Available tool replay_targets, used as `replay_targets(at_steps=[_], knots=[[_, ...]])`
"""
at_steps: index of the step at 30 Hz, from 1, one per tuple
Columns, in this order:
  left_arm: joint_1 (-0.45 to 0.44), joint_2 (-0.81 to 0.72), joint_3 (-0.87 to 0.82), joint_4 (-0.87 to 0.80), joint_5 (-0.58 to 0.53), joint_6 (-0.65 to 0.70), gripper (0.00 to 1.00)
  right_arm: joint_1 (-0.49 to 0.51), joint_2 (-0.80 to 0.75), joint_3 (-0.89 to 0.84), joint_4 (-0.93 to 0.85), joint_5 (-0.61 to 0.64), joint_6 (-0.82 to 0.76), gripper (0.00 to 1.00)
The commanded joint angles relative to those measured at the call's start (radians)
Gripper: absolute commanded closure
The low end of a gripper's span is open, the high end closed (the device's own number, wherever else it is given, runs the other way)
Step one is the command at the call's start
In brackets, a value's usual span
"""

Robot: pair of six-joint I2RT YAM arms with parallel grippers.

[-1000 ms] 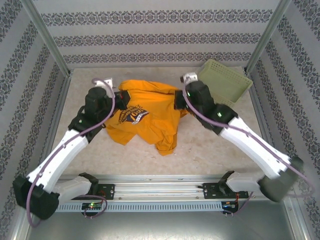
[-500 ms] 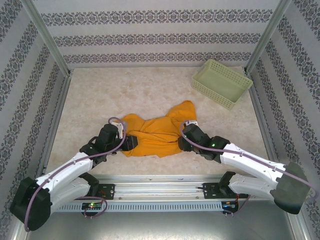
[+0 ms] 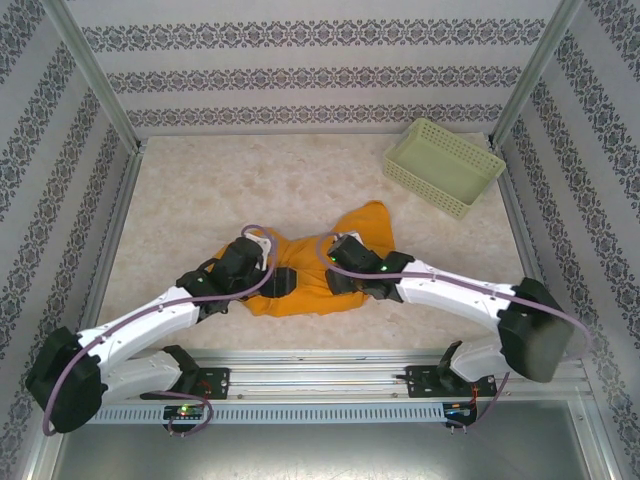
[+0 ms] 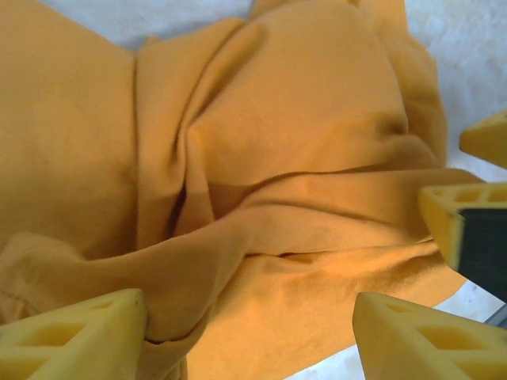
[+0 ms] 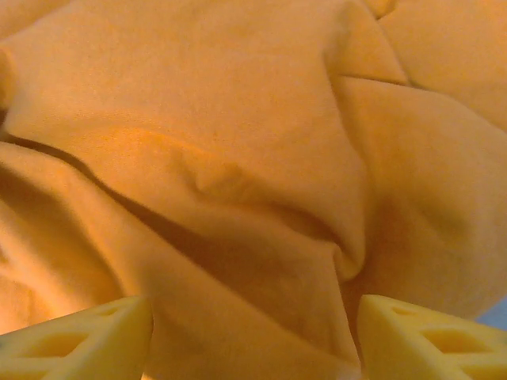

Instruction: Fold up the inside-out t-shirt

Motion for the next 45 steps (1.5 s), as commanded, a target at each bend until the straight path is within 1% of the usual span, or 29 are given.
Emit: replay_targets(at_steps=[1, 4, 7, 8, 9, 15, 18, 21, 25, 29, 30, 32, 34, 36, 38, 42, 44, 45], knots=[[-0.034, 0.008, -0.006, -0.032, -0.065, -0.004, 0.3, 0.008, 0.067, 0.067, 0.04, -0.03, -0.028, 0.38], [-0.055, -0.001, -0.032, 0.001, -0.074, -0.032, 0.3, -0.005, 0.108, 0.105, 0.042, -0.047, -0.017, 0.61], [-0.071, -0.01, -0.035, 0.0, -0.097, -0.034, 0.3, -0.024, 0.105, 0.13, 0.044, -0.051, -0.015, 0.89], [-0.074, -0.018, -0.036, -0.003, -0.105, -0.033, 0.3, -0.031, 0.097, 0.136, 0.041, -0.052, -0.014, 0.96], [-0.077, -0.029, -0.039, -0.004, -0.113, -0.03, 0.29, -0.035, 0.088, 0.143, 0.037, -0.053, -0.011, 1.0], [-0.081, -0.061, -0.041, -0.032, -0.153, -0.021, 0.26, -0.045, 0.017, 0.143, 0.011, -0.063, -0.015, 1.0], [-0.086, -0.066, -0.05, -0.017, -0.151, -0.018, 0.24, -0.045, -0.02, 0.125, -0.001, -0.055, -0.001, 1.0], [-0.128, -0.045, -0.028, -0.006, -0.161, 0.0, 0.16, -0.042, -0.076, 0.122, 0.014, -0.092, 0.009, 1.0], [-0.179, 0.011, 0.047, 0.003, -0.189, 0.019, 0.14, -0.038, -0.119, 0.148, 0.07, -0.167, 0.013, 1.0], [-0.183, 0.093, 0.083, 0.062, -0.211, 0.032, 0.13, -0.054, -0.048, 0.199, 0.066, -0.172, 0.006, 1.0], [-0.183, 0.124, 0.093, 0.073, -0.224, 0.036, 0.11, -0.058, -0.032, 0.208, 0.067, -0.174, 0.007, 1.0], [-0.179, 0.18, 0.115, 0.085, -0.239, 0.031, 0.02, -0.061, -0.018, 0.219, 0.084, -0.183, 0.007, 1.0], [-0.177, 0.238, 0.143, 0.104, -0.223, 0.021, 0.0, -0.066, -0.015, 0.223, 0.101, -0.189, 0.01, 1.0], [-0.177, 0.285, 0.165, 0.122, -0.21, 0.015, 0.0, -0.072, -0.015, 0.23, 0.101, -0.189, 0.011, 1.0], [-0.168, 0.318, 0.181, 0.124, -0.24, -0.003, 0.05, -0.081, -0.019, 0.231, 0.096, -0.192, 0.015, 1.0], [-0.127, 0.341, 0.174, 0.177, -0.222, -0.019, 0.26, -0.087, -0.05, 0.204, 0.086, -0.189, 0.046, 1.0], [-0.119, 0.35, 0.19, 0.17, -0.208, -0.012, 0.43, -0.087, -0.071, 0.178, 0.083, -0.186, 0.066, 1.0], [-0.119, 0.35, 0.197, 0.164, -0.202, -0.007, 0.54, -0.086, -0.082, 0.161, 0.084, -0.177, 0.074, 1.0]])
